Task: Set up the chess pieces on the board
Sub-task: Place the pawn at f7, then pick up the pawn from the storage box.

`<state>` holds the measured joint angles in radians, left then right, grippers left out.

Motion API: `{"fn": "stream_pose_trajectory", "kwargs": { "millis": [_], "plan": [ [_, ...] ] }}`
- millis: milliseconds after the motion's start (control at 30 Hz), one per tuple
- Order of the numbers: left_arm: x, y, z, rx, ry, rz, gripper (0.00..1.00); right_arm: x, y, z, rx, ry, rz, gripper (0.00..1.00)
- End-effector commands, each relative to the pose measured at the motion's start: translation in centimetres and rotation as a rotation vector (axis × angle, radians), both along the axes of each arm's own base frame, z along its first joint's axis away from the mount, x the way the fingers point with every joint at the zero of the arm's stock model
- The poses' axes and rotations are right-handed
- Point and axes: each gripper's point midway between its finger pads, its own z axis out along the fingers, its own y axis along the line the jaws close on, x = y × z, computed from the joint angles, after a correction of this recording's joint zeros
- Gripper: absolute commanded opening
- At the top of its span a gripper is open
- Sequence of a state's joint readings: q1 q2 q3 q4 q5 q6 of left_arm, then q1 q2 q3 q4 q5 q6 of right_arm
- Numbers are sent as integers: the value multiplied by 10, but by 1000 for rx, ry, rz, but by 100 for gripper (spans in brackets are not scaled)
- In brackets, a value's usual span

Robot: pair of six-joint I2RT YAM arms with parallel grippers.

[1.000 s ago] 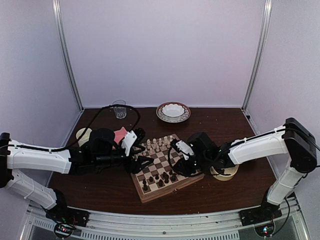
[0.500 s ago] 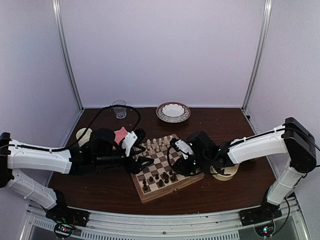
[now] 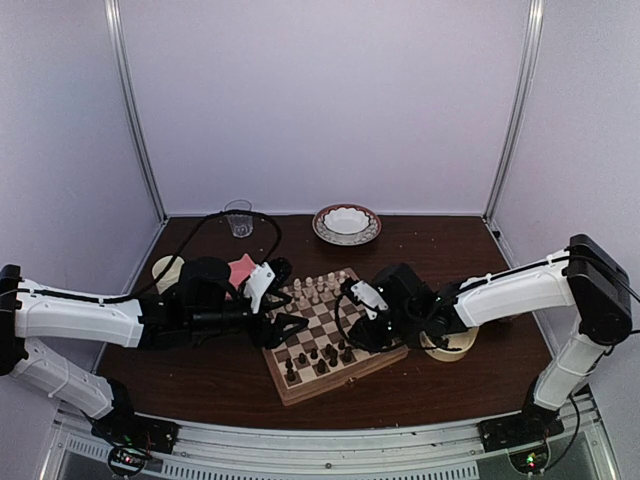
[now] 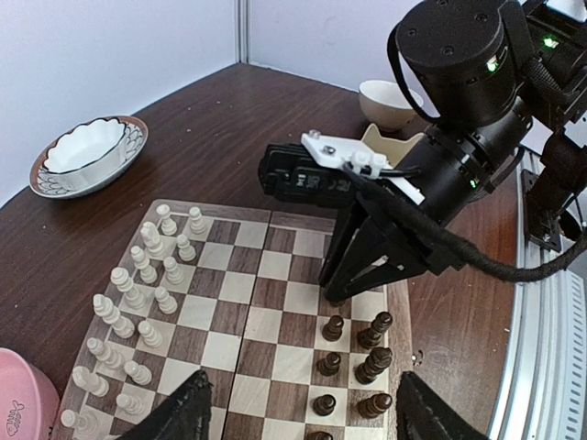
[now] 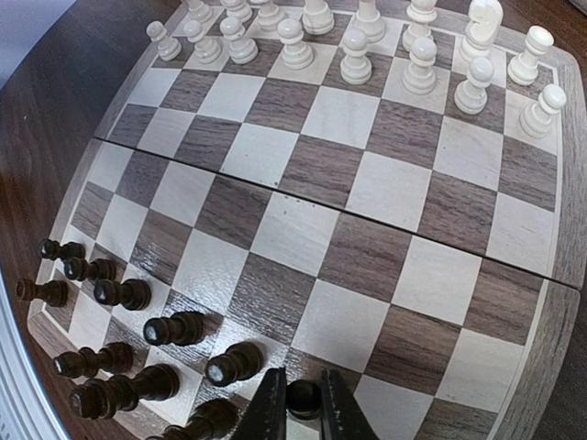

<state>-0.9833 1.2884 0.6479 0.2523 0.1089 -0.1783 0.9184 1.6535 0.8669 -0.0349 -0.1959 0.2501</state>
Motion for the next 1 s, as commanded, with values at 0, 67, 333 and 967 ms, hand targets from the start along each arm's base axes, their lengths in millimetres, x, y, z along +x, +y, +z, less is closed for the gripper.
{"fn": "stream_pose_trajectory", "kwargs": {
  "millis": [0,67,333,967],
  "plan": [
    [2,-6,11,-31,-11,-9,69,10,2,2,-15,-20,-16,14],
    [2,-7,10,-28,-8,-10,69,11,3,1,-18,-17,-16,15],
    [1,-8,9,-25,-2,-17,69,11,3,3,-17,-19,-14,27],
    [1,-8,9,-26,0,-15,69,11,-32,73,70,-210,-95,34]
  ]
}}
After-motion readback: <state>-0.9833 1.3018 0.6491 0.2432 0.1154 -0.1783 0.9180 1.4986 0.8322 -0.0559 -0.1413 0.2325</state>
